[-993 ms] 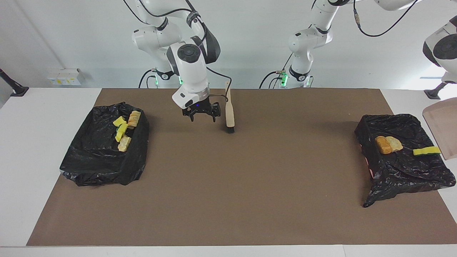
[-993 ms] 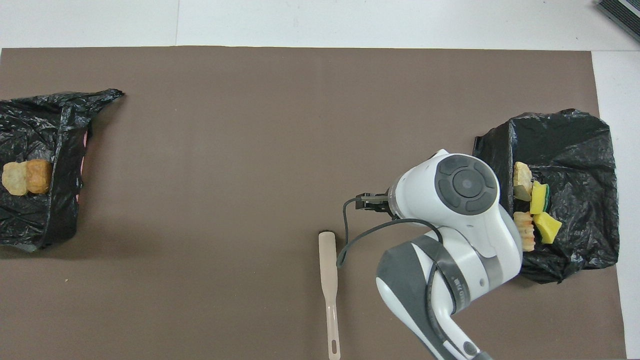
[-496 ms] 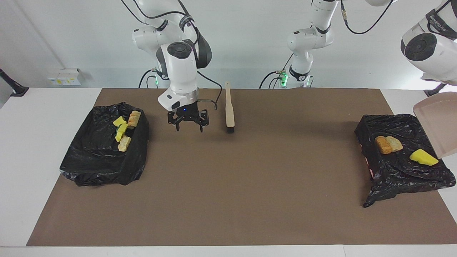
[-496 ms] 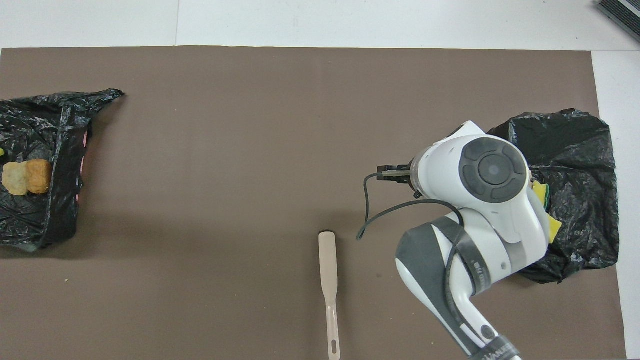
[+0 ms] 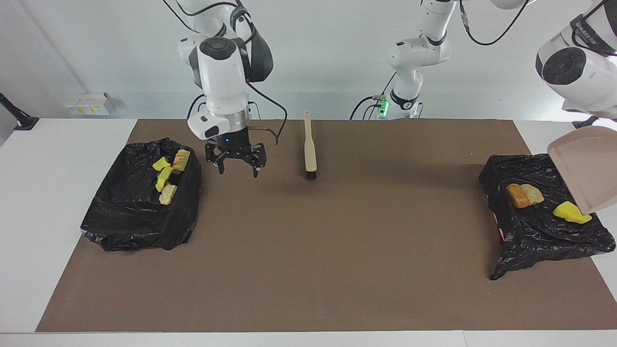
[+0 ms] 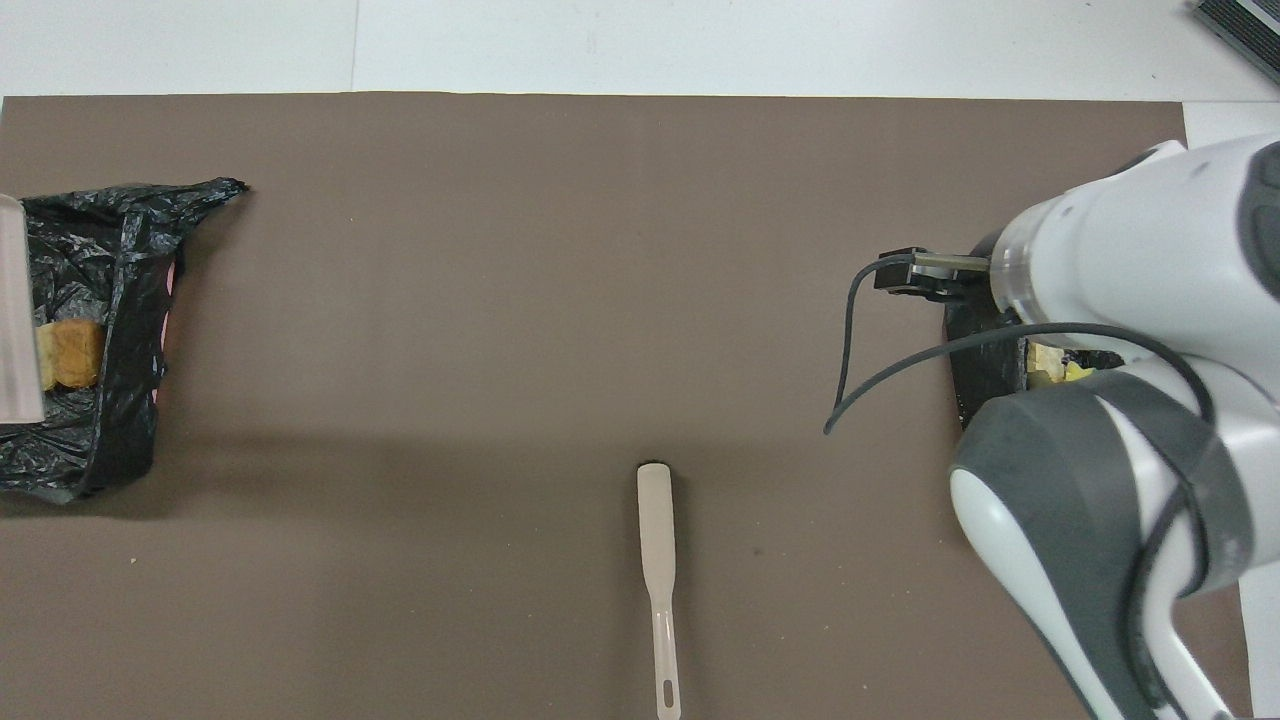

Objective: Sweep and dump trash in bin

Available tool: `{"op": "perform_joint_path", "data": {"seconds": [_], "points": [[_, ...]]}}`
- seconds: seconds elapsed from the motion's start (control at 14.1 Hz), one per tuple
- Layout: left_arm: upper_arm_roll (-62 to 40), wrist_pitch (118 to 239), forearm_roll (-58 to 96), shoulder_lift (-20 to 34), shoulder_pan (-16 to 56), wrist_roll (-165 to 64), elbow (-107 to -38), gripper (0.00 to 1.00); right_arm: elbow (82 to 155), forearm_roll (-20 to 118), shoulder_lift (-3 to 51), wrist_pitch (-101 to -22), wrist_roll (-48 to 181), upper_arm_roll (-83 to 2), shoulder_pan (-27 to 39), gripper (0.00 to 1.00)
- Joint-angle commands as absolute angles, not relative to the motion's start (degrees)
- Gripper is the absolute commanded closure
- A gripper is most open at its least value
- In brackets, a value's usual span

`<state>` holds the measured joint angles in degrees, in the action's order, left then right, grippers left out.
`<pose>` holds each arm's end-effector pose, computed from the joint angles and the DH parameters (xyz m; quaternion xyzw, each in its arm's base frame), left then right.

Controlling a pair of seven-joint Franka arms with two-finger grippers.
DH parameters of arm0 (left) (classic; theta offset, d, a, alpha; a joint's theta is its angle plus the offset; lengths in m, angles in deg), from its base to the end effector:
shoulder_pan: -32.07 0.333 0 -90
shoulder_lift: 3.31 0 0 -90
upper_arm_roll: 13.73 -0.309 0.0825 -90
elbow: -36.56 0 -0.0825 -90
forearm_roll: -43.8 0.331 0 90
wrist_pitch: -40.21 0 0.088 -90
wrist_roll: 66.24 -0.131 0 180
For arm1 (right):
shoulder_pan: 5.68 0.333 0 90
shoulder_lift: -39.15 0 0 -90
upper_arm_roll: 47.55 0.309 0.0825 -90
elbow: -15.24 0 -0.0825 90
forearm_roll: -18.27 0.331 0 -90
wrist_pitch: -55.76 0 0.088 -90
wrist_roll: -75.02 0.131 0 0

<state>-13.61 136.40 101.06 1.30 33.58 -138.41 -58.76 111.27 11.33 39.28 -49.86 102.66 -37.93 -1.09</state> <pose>0.5335 0.1146 0.5767 -0.6763 0.5628 0.3069 0.3628 0.5153 0.1178 0.5767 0.9891 -0.1051 0.1003 0.0255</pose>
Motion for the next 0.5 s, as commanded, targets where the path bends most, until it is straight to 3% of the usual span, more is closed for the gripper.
{"op": "perform_joint_path", "data": {"seconds": [0.0,0.43], "points": [[-14.3,131.5,94.1,-0.8,31.7,-129.5,-60.4,1.0,110.1,11.9,41.9,-45.6,99.6,-38.1,-3.6,0.0],[-14.3,124.9,77.9,-1.7,26.7,-103.1,-60.7,1.0,101.7,17.4,43.1,-31.0,84.8,-47.3,-6.1,0.0]]}}
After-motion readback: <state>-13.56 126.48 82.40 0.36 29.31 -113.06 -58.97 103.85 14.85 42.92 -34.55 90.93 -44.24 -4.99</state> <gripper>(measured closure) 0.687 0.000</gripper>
